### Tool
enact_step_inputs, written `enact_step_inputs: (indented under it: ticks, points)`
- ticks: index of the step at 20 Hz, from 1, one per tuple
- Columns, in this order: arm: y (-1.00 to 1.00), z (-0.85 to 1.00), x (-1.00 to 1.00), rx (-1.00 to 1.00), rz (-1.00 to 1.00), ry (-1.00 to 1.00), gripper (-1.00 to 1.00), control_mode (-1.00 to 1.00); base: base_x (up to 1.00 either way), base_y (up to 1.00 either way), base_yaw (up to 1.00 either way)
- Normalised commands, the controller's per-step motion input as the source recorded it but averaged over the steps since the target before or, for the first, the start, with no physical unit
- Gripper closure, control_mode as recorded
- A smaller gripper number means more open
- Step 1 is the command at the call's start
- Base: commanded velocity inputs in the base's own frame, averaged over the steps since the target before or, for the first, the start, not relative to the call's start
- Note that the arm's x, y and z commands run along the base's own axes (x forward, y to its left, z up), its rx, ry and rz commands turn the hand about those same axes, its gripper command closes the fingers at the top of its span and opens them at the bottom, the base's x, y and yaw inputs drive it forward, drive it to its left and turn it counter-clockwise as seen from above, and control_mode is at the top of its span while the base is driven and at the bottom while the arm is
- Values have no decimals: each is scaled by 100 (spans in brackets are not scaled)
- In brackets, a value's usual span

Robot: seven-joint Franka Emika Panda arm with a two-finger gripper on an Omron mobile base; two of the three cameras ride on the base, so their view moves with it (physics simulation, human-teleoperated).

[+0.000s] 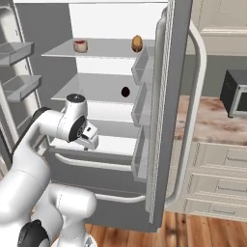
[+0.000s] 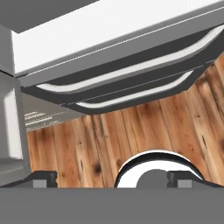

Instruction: Gather the eggplant and sweet potato from the fridge and place them on a tray on the dining counter. Then gather the steak and chicken drumstick from the fridge and place them on the other tray.

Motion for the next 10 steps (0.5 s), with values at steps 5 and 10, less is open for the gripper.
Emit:
enact_step_inputs:
  ticks: [5,10]
  points:
    - [0,0,0,0,0,0,-100,100,43,-12,0]
    - [0,0,0,0,0,0,-100,100,36,-13,1]
